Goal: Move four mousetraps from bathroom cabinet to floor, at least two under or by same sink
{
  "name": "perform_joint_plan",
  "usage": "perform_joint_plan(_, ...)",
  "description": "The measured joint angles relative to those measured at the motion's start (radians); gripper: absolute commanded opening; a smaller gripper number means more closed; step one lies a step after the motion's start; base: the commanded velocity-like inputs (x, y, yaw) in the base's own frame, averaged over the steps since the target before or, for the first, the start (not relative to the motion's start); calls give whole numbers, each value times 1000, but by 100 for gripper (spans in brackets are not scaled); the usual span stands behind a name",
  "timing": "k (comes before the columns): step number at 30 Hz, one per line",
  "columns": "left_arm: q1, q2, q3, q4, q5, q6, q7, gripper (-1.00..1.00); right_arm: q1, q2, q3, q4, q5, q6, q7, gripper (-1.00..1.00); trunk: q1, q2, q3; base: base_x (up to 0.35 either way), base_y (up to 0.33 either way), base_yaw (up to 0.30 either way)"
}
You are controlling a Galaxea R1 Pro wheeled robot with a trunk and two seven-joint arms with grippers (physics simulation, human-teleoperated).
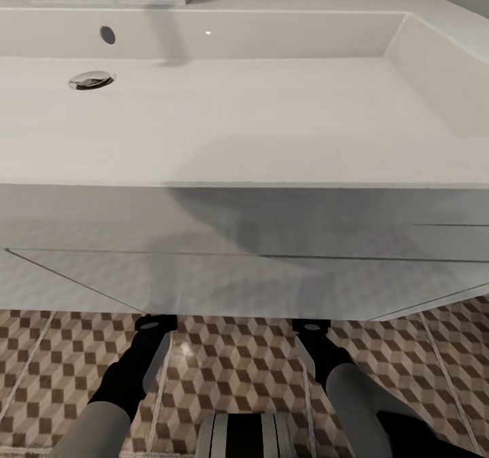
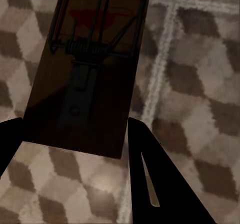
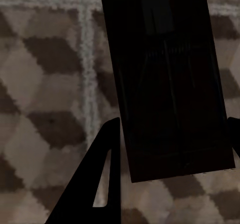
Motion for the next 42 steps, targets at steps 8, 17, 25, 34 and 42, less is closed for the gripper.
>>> perform_joint_plan(8, -43, 22, 0, 84, 1, -71, 1, -100, 1, -5, 2, -1, 1, -40, 32, -100, 0, 0, 0, 0, 0, 0)
perform_joint_plan(17, -47, 21, -1, 95, -3, -81, 0, -100, 2, -1, 3, -2, 0, -38, 44, -100, 0, 0, 0, 0, 0, 0)
perform_joint_plan(25, -47, 20, -1, 96, -3, -82, 1, -100, 2, 2, 2, -2, -3, -42, 41, -100, 0, 0, 0, 0, 0, 68)
perform_joint_plan(34, -47, 20, -1, 97, -3, -82, 0, -100, 2, -2, 1, -1, -4, -43, 46, -100, 0, 0, 0, 0, 0, 18)
perform_joint_plan(42, -47, 20, -1, 97, -5, -82, 0, -100, 2, -16, -1, 39, -4, -56, 47, -100, 0, 0, 0, 0, 0, 1)
